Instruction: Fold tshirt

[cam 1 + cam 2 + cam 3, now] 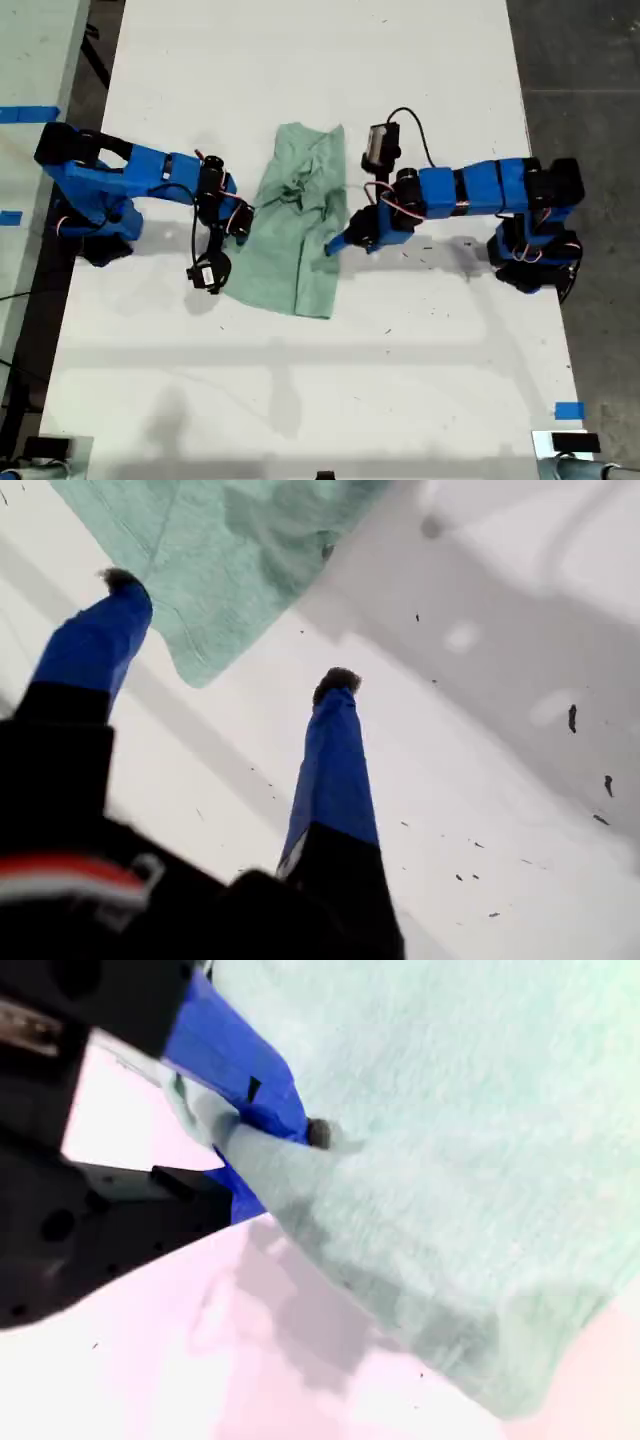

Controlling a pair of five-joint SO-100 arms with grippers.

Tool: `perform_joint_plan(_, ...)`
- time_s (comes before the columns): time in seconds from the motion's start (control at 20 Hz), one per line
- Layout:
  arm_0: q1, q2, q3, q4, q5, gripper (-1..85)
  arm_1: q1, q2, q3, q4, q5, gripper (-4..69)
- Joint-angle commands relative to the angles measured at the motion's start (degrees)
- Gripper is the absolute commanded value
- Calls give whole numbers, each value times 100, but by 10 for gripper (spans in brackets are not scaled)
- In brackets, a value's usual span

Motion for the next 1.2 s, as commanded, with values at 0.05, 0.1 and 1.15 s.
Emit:
perform_joint_plan(0.05,-132,0,-1362,773,-53,1,0,527,-9,-185,18,306)
perform_joint_plan(0.1,-132,-439,-1986,1195,-88,1,0,527,0,-193,18,306)
perform_joint_plan(1.15,211,-4878,-5871,360,308,4,-53,817,475,-396,79,303)
